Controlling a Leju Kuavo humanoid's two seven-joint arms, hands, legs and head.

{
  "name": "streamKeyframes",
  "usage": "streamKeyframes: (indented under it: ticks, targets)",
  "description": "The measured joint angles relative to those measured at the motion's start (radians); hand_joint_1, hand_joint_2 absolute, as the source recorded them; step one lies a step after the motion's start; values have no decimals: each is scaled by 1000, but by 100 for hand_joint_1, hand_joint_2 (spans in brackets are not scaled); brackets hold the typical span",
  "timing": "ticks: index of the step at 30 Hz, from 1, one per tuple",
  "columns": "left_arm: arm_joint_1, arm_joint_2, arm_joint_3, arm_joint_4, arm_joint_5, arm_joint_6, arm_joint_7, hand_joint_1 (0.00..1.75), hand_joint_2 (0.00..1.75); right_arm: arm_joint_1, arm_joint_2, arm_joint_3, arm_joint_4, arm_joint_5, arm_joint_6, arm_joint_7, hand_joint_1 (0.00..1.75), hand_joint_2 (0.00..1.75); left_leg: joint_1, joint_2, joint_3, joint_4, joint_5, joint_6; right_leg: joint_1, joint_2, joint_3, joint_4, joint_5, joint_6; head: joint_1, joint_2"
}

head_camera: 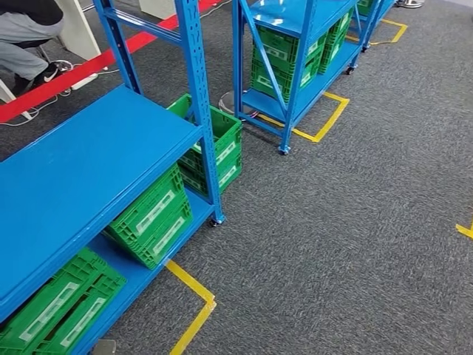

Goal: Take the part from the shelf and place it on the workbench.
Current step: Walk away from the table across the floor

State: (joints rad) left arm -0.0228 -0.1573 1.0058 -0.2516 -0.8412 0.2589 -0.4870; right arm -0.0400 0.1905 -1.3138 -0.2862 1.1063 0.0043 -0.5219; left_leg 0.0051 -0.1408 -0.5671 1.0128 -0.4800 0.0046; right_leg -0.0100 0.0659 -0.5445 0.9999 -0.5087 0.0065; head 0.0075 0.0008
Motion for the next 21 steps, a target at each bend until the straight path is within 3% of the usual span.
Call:
streamKeyframes:
  ticks: [2, 4, 6, 7, 8, 9, 11, 13, 15, 16, 18, 19, 21]
  targets:
    - [0, 1, 1, 0, 0, 0, 0, 0, 0, -1, -1, 0, 1, -1, 0, -1, 0, 0, -2, 45, -13, 31, -23, -11, -2, -27, 9, -14, 5, -10, -4, 0]
    - [-4, 0, 1, 0, 0, 0, 0, 0, 0, 2, -2, -1, 2, -1, -1, -1, 0, 0, -2, 108, -62, 135, -82, -22, -2, -60, 17, -21, 4, -18, -7, 0]
    - [-6, 0, 1, 0, -1, 0, 0, 0, 0, 5, -2, 0, 4, -1, 0, 0, 0, 0, 3, 128, -117, 250, -125, -31, 0, -95, 20, -21, -2, -20, -8, 0]
    - [-4, 0, 1, 0, -1, 0, 0, 0, 0, 5, -2, 0, 4, -1, 0, 0, 0, 0, 5, 131, -125, 267, -121, -34, 0, -109, 23, -21, -5, -20, -8, 0]
    - [-3, 1, 1, 0, -1, 0, 0, 0, 0, 4, -2, 0, 5, -1, 0, 0, 0, 0, 6, 135, -114, 244, -97, -37, -1, -123, 26, -20, -8, -18, -8, 0]
    - [-1, 1, 1, 0, -1, 0, -1, 0, 0, 4, -2, 0, 6, -1, 0, 0, 0, 0, 7, 148, -84, 185, -60, -37, -1, -137, 31, -20, -11, -15, -9, 0]
    - [-3, 2, 1, 0, -1, 0, -1, 0, 0, 4, -2, 0, 7, -1, 0, 0, 0, 0, 2, 194, -17, 54, -4, -31, 3, -162, 40, -19, -20, -5, -9, 0]
    - [-6, 2, 1, 0, -1, 0, -2, 0, 0, 2, -2, 0, 7, 0, -1, 0, 0, 0, -5, 217, 7, 0, 6, -16, 9, -183, 46, -16, -29, 5, -8, 0]
    - [-3, 2, 2, 0, -1, 0, -2, 0, 0, -4, -2, 0, 7, 0, -1, 0, 0, 0, -6, 195, 4, -3, 6, 1, 8, -201, 50, -15, -35, 16, -7, 0]
    - [-1, 2, 2, 0, -1, 0, -2, 0, 0, -7, -2, 0, 7, 0, -1, 0, 0, 0, -5, 184, 4, -5, 8, 8, 6, -189, 49, -9, -43, 22, -5, 0]
    - [-3, 2, 2, 1, -1, 0, -3, 0, 0, -10, -2, 0, 7, 0, -1, 0, 0, 0, -1, 162, 5, -11, 13, 23, 1, -132, 18, 58, -87, 29, 0, 0]
    - [-5, 3, 2, 1, -1, 0, -3, 0, 0, -8, -3, 0, 7, 1, -2, 0, 0, 0, -1, 149, 4, -11, 14, 27, -1, -99, -12, 123, -119, 31, 2, 0]
    - [-7, 3, 3, 1, -1, 0, -3, 0, 0, -3, -4, 0, 9, 2, -3, 0, 0, 0, -2, 120, 3, -11, 14, 32, -1, -72, -82, 255, -164, 31, 2, 0]
